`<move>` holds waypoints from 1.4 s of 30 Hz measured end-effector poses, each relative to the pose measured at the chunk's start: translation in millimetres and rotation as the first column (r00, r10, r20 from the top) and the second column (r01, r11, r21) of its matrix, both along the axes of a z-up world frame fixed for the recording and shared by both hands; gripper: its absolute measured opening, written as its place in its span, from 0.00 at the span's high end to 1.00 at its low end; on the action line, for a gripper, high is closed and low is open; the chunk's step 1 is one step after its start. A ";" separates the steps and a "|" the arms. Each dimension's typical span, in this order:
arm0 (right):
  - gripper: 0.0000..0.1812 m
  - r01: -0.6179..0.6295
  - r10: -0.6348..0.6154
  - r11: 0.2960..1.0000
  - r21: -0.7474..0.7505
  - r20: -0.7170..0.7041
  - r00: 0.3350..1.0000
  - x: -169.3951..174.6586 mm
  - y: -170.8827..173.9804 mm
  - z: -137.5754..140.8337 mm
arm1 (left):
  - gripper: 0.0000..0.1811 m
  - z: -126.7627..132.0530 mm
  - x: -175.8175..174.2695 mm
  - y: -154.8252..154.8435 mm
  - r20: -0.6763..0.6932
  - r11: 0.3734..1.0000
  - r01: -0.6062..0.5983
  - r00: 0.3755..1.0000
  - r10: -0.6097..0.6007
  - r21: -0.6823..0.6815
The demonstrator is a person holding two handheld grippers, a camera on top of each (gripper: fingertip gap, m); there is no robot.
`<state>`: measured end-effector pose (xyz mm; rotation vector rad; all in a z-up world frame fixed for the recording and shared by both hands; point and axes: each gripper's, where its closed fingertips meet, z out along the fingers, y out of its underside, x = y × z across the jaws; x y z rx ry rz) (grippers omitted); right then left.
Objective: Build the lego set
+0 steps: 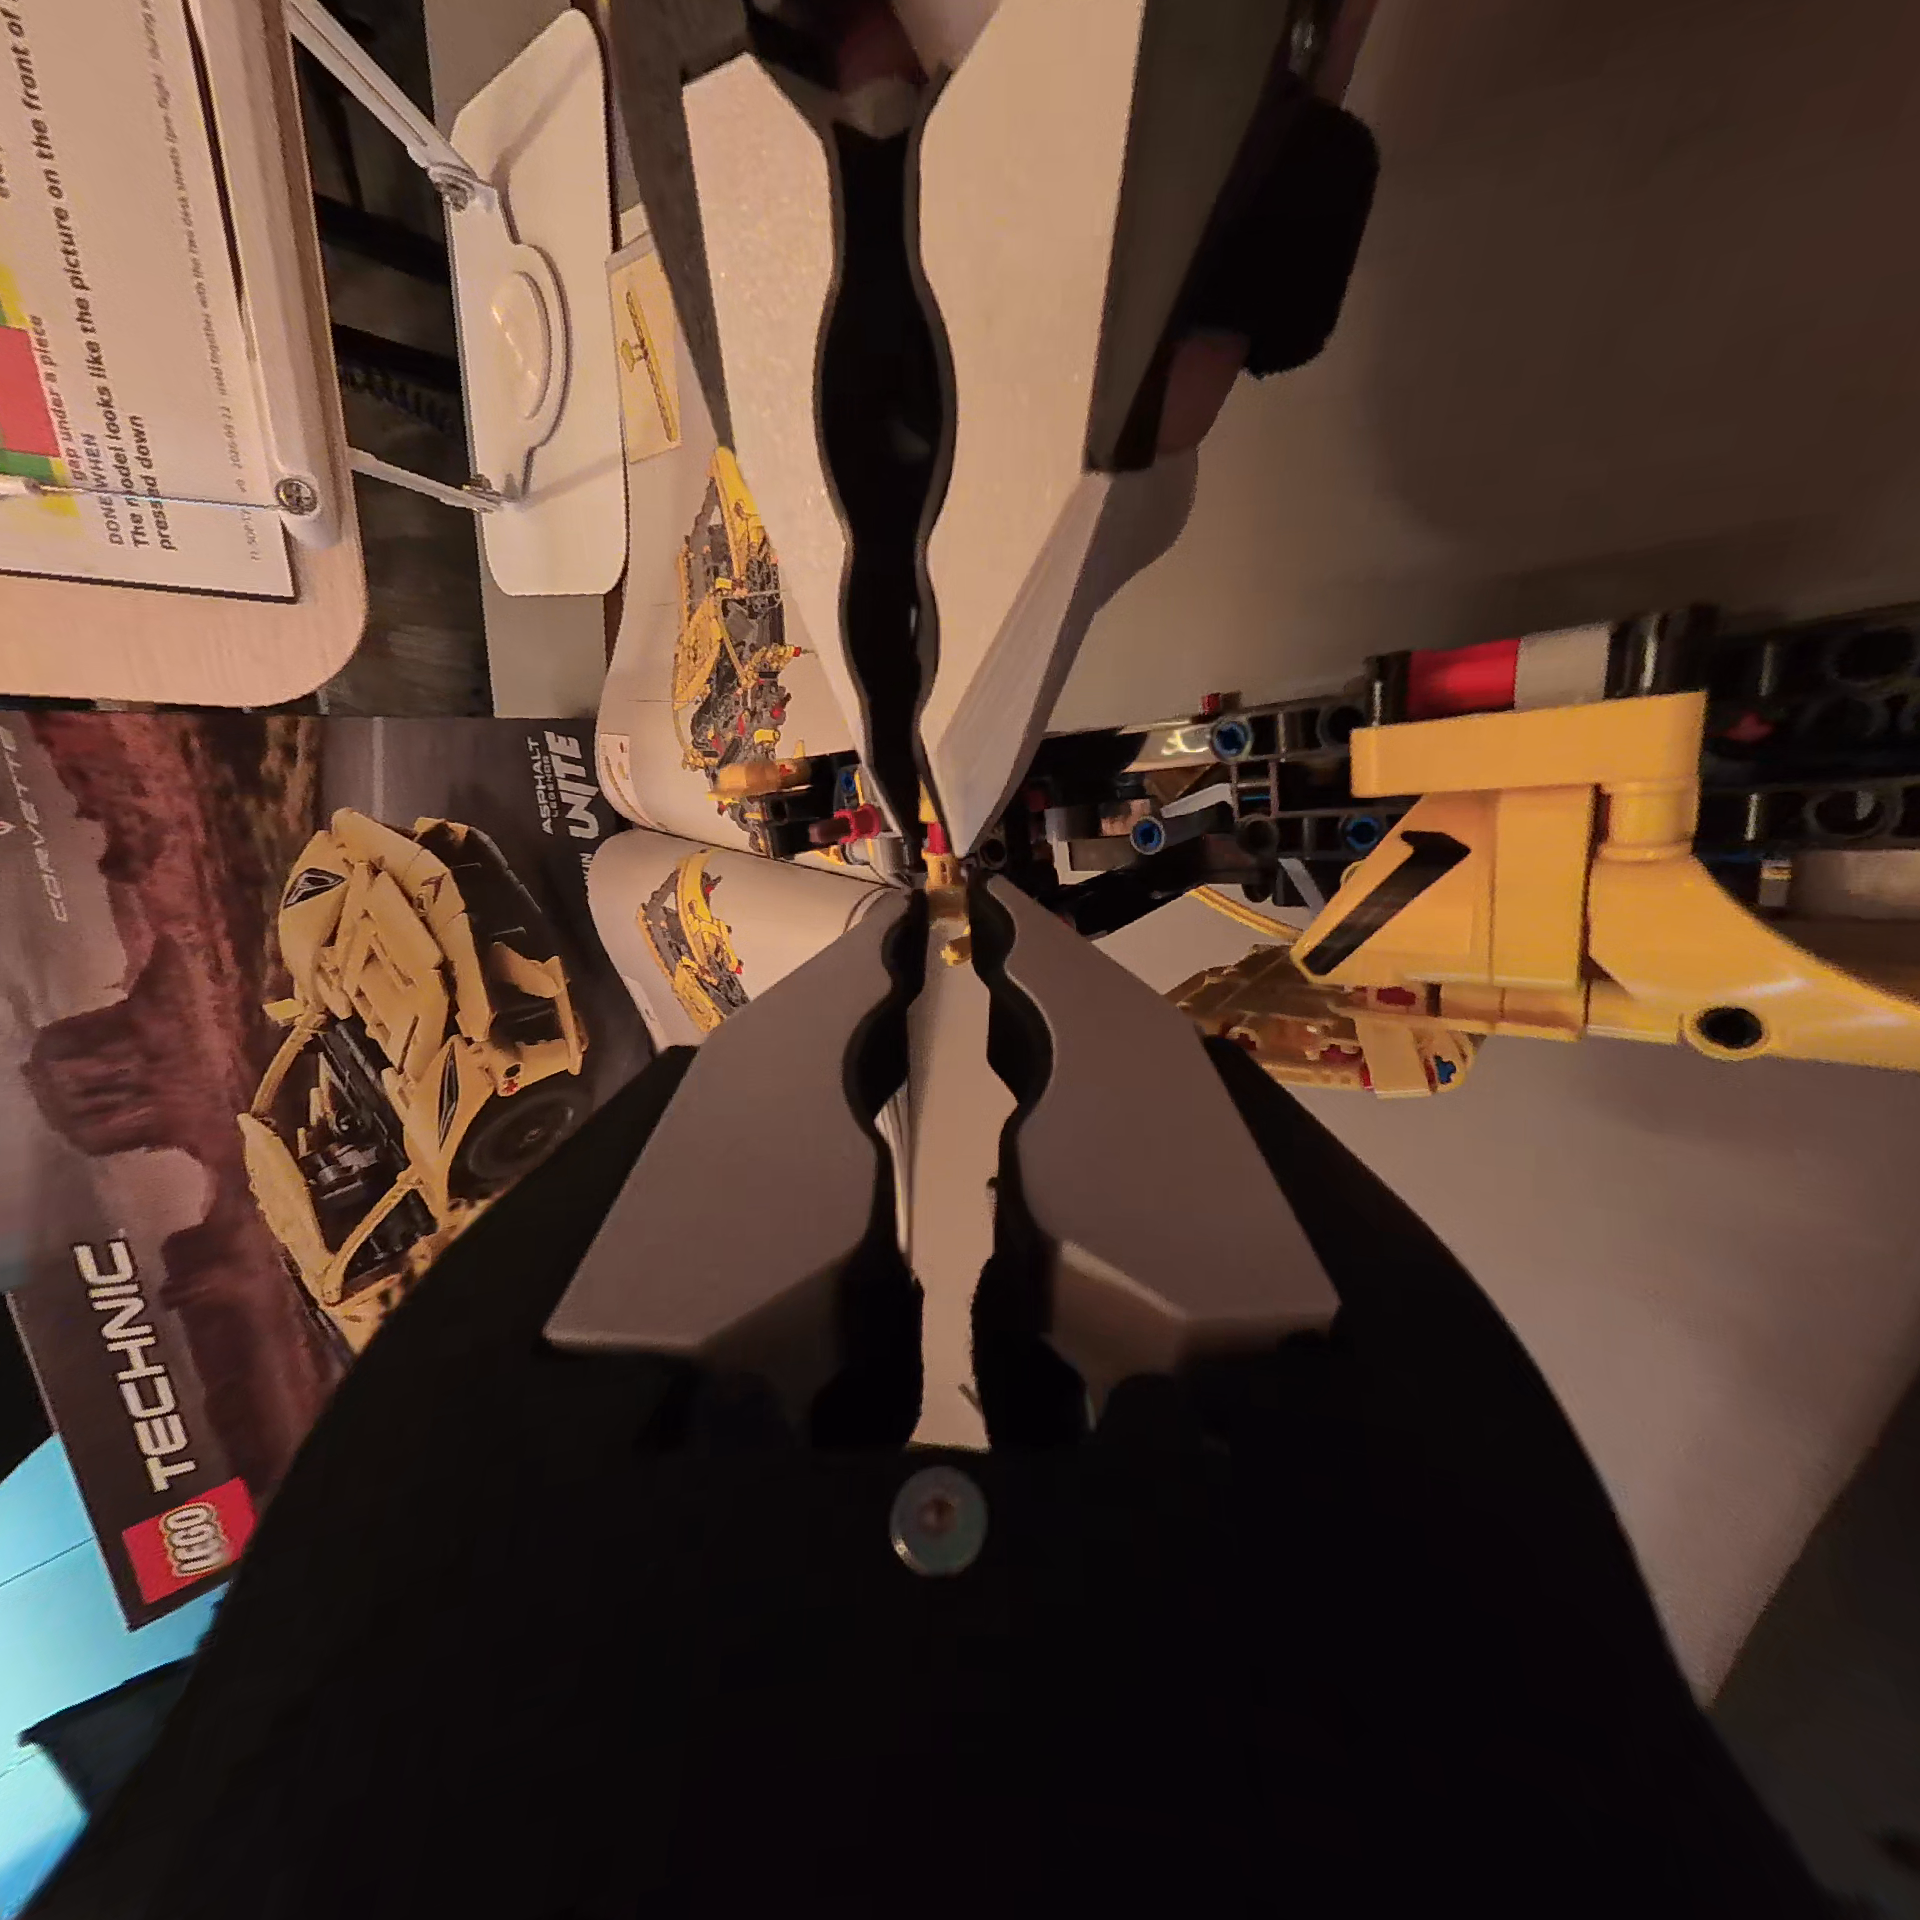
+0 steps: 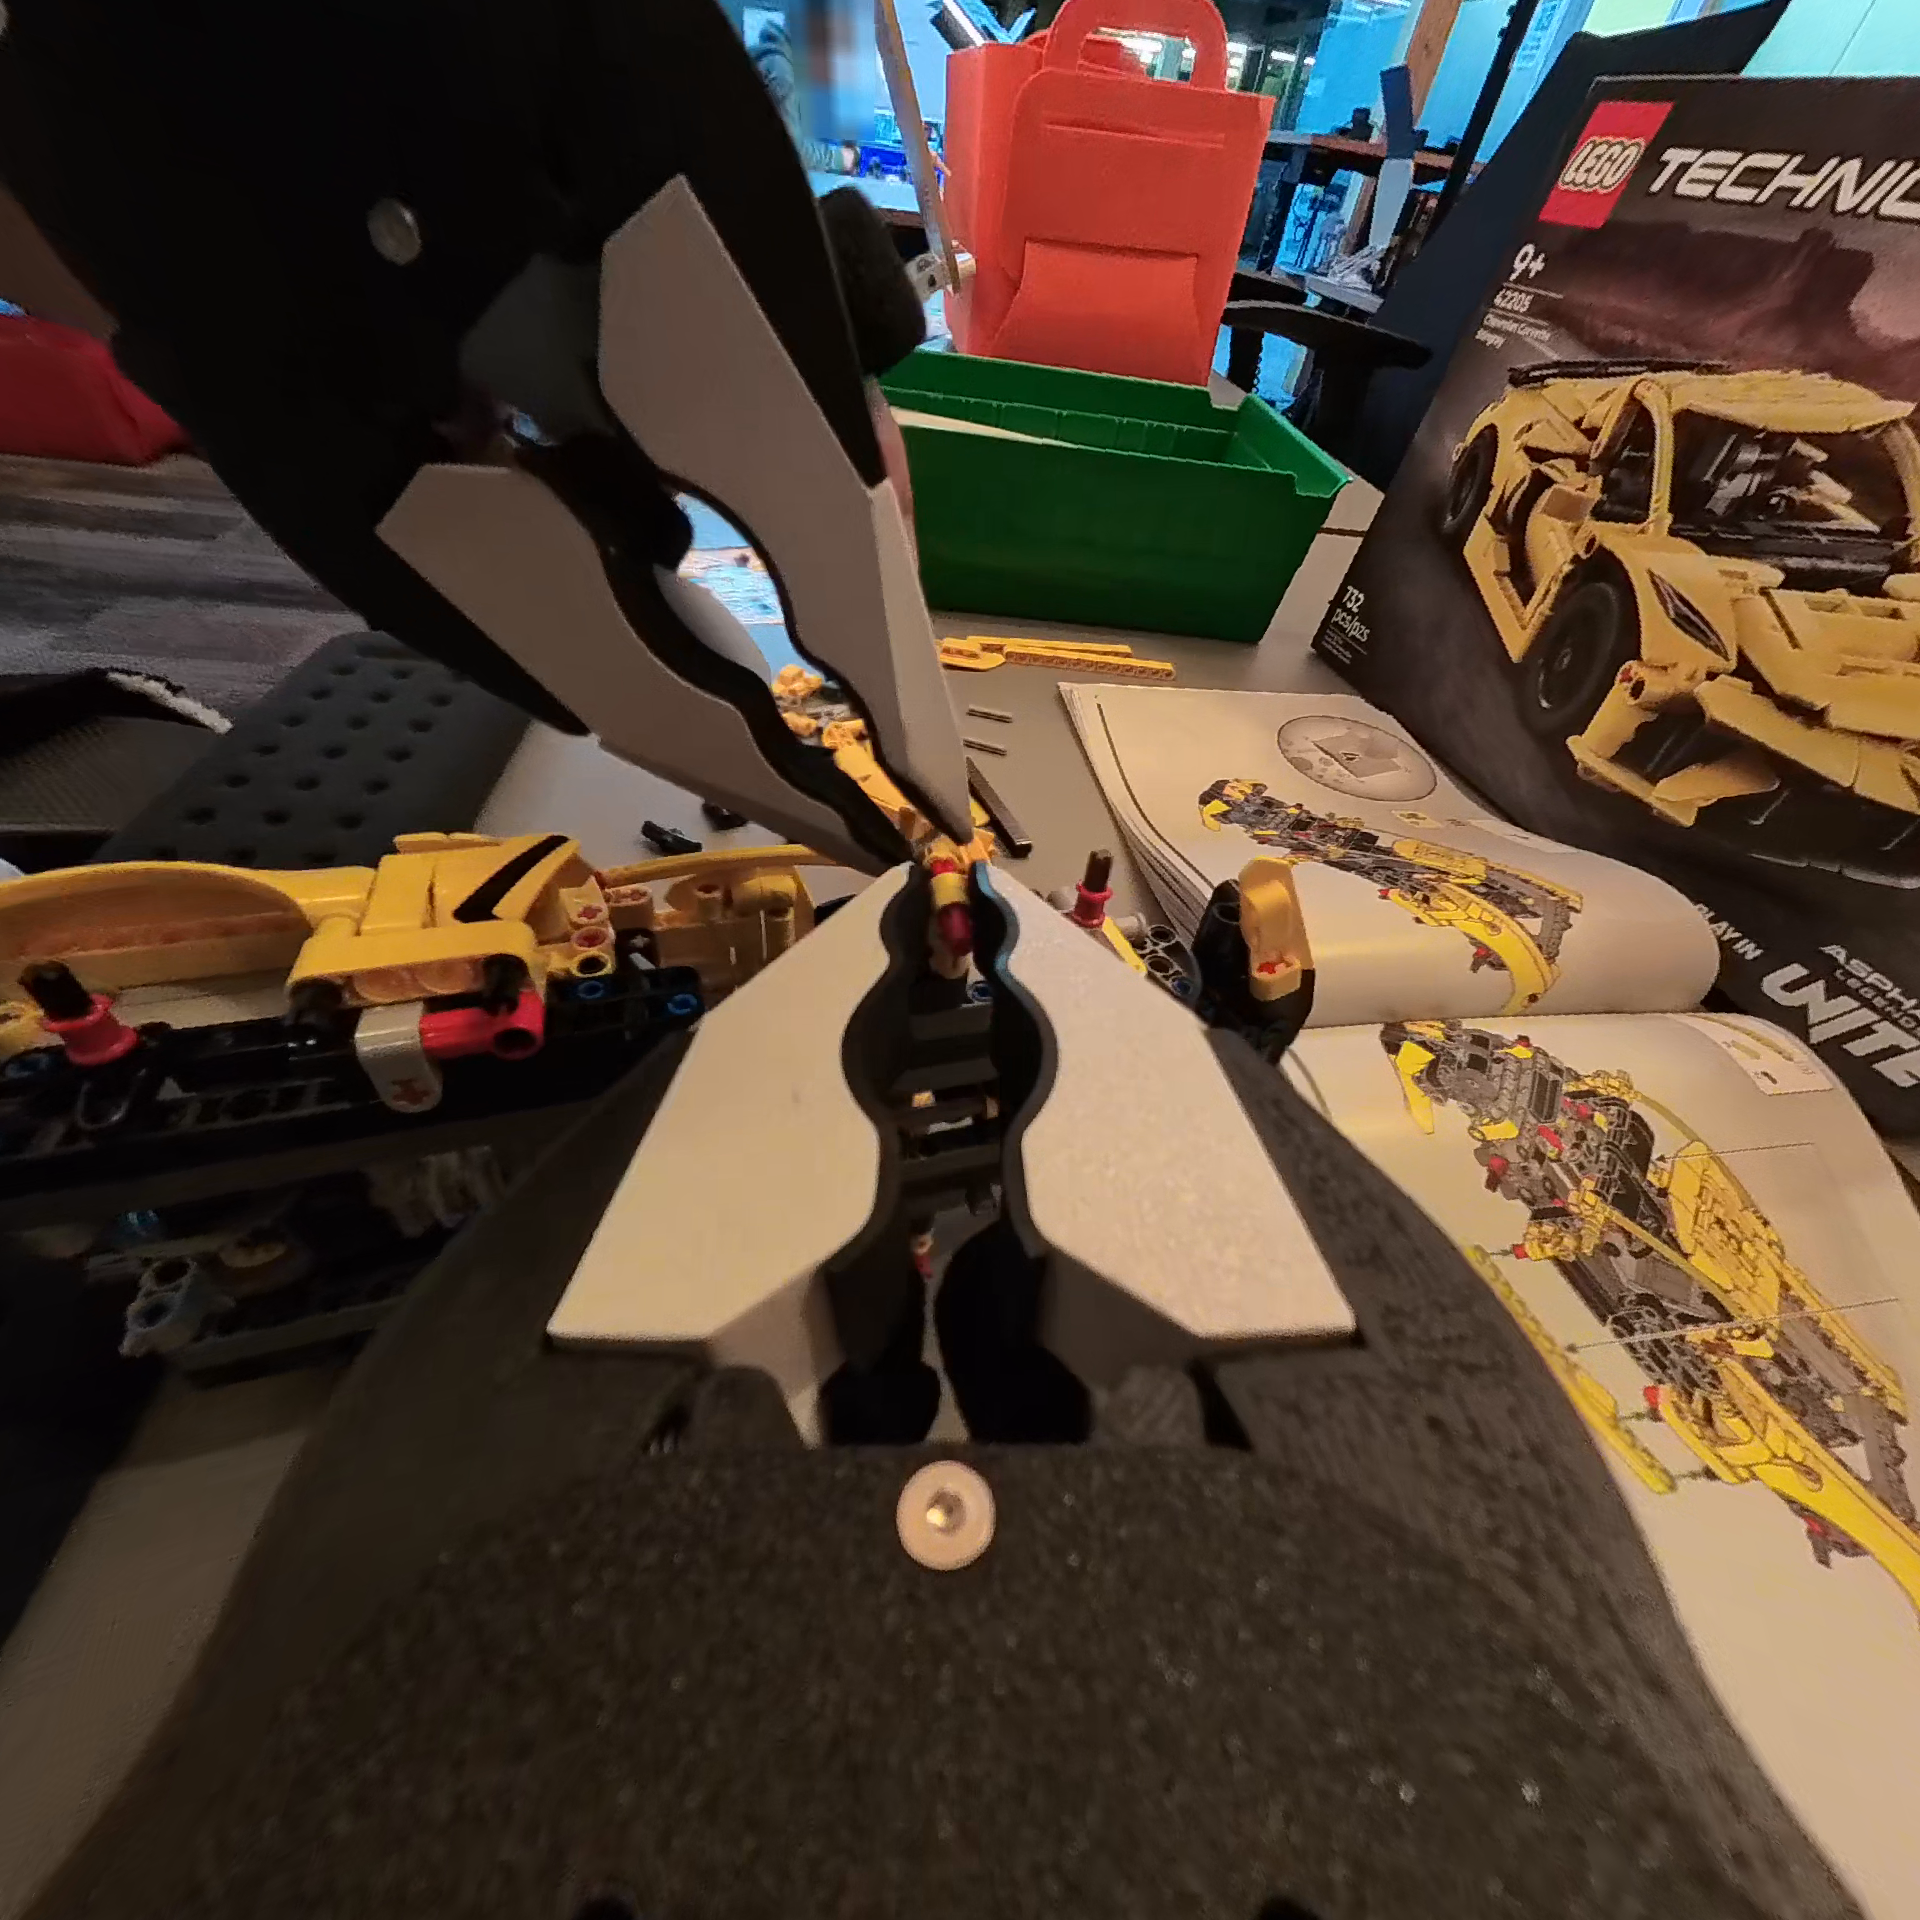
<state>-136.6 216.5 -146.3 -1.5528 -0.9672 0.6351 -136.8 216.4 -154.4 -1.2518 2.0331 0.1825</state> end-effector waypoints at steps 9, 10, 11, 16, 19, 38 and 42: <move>0.94 -0.062 0.056 0.994 -0.089 -0.071 0.996 0.4 -3.0 -0.2 | 0.96 0.0 -1.6 -1.9 0.059 0.991 0.071 0.996 -0.065 -0.111; 0.92 -0.070 0.062 0.993 -0.098 -0.084 0.995 0.3 -3.8 0.9 | 0.96 0.0 -1.6 -1.9 0.069 0.991 0.070 0.996 -0.062 -0.114; 0.93 -0.086 0.075 0.990 -0.110 -0.103 0.992 -0.5 -5.7 3.0 | 0.96 0.1 -1.7 -2.1 0.076 0.991 0.069 0.995 -0.061 -0.111; 0.95 -0.083 0.057 0.977 -0.199 -0.134 0.989 -2.7 -2.7 2.4 | 0.96 1.3 -0.9 -3.2 0.097 0.994 0.074 0.993 -0.065 -0.087; 0.96 -0.080 0.056 0.971 -0.224 -0.113 0.992 -4.3 -2.8 -2.9 | 0.96 1.7 0.2 -3.8 0.111 0.993 0.074 0.992 -0.064 -0.093; 0.96 -0.272 0.105 0.876 -0.399 -0.393 0.914 -0.2 -5.2 0.1 | 0.96 -0.1 4.0 -4.8 0.265 0.942 0.205 0.955 -0.132 -0.267; 0.88 -0.210 0.140 0.941 -0.265 -0.259 0.956 12.0 -8.2 3.3 | 0.96 0.7 4.4 -5.8 0.259 0.928 0.215 0.956 -0.137 -0.303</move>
